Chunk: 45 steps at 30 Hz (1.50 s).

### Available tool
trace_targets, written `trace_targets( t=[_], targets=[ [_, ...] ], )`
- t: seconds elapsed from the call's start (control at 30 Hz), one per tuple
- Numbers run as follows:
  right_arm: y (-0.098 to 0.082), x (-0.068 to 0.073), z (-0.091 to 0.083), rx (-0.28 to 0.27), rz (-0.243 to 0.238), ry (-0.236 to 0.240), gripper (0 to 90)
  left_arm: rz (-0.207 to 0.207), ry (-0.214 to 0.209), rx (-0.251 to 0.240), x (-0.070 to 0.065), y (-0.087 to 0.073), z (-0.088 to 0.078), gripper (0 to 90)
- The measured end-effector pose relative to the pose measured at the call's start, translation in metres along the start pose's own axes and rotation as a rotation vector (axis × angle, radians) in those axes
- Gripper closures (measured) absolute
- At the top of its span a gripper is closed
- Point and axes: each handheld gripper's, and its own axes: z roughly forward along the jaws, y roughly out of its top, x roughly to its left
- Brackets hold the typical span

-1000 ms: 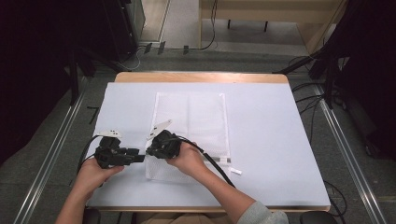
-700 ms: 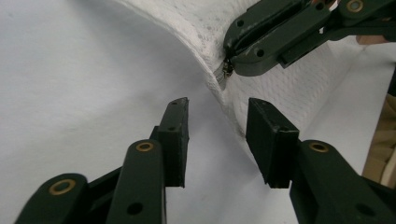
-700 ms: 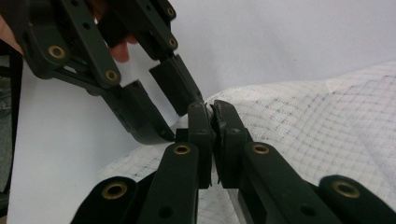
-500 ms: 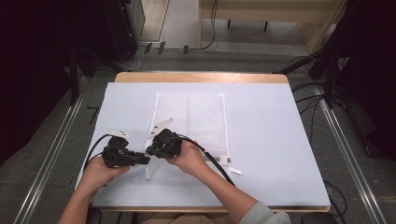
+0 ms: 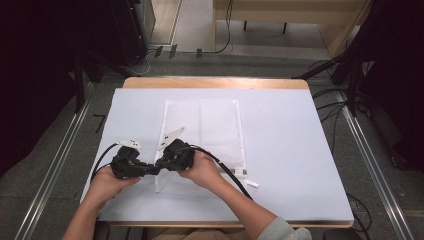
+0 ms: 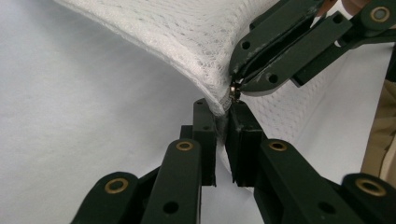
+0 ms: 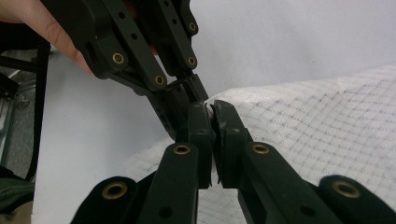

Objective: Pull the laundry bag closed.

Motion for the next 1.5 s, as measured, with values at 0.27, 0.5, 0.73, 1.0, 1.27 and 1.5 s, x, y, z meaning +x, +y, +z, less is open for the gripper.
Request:
trace_targets(
  t=[0.27, 0.5, 0.73, 1.0, 1.27, 1.5],
  targets=[
    [-0.001, -0.002, 0.000, 0.003, 0.005, -0.001, 88.0, 0.000, 0.007, 0.016, -0.001, 0.002, -0.001, 87.5],
    [-0.004, -0.003, 0.001, 0.004, 0.017, -0.003, 88.0, -0.013, -0.002, 0.024, -0.001, 0.003, -0.001, 88.0],
    [-0.006, -0.004, 0.001, -0.006, 0.017, -0.002, 88.2, -0.020, -0.002, 0.024, -0.001, 0.003, -0.002, 88.4],
    [-0.011, -0.004, 0.001, -0.020, 0.007, -0.003, 88.3, -0.018, 0.000, 0.033, -0.002, 0.004, -0.002, 88.8],
    [-0.013, -0.002, -0.002, -0.027, -0.001, -0.016, 88.5, -0.008, -0.005, 0.024, -0.003, 0.005, -0.004, 88.9],
    [-0.015, -0.003, -0.003, -0.037, -0.013, -0.015, 88.5, -0.012, -0.008, 0.026, -0.004, 0.006, -0.003, 89.0]
  ],
)
